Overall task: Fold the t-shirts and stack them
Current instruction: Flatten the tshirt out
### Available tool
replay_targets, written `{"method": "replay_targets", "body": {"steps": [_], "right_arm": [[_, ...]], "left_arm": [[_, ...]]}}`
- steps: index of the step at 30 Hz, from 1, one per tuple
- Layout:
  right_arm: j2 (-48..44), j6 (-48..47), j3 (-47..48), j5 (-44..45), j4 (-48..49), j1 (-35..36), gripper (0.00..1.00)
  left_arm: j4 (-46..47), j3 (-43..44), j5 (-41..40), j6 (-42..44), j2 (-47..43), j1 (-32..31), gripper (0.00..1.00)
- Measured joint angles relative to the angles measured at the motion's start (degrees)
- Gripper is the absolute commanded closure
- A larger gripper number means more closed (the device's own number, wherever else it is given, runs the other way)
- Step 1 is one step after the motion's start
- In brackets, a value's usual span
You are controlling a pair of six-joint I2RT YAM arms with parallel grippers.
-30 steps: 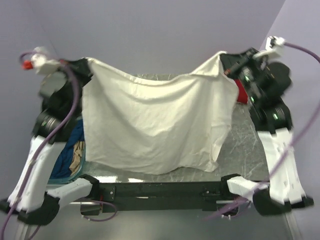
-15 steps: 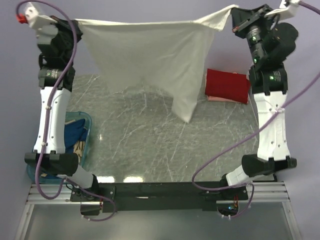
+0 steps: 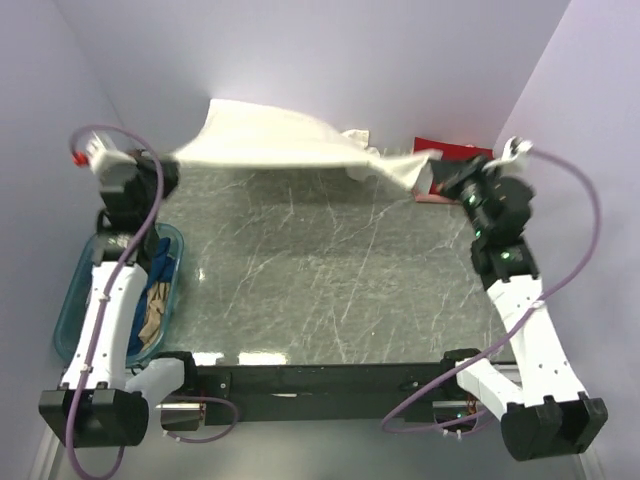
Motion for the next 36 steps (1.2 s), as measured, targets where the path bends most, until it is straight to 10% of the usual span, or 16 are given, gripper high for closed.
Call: {"method": "replay_targets", "body": {"steps": [14, 18, 22, 29, 36], "right_arm": [[-11.6, 2.4, -46.3, -10.2, -6.7, 0.0, 1.0], [-14.2, 4.2, -51.4, -14.1, -5.8, 0.0, 0.75], [-16.7, 4.3, -51.4, -14.9, -7.0, 0.1, 0.52], [-12.2, 2.7, -39.4, -7.2, -11.0, 0.1, 0.5], [11.0, 1.6, -25.7, 0.0, -7.8, -2.3, 0.51]], "left_arm": [[-15.1, -36.7, -1.2, -10.9, -16.6, 0.1, 0.99], [-17.2, -36.8, -3.7, -11.5, -18.6, 0.1, 0.99], [-18.4, -36.8, -4.8, -12.2, -19.1, 0.1, 0.99], [-18.9, -37.9, -4.6, -12.3, -19.8, 0.1, 0.99], [-19.2, -38.0, -3.8, -12.0, -20.0, 0.1, 0.99]]}}
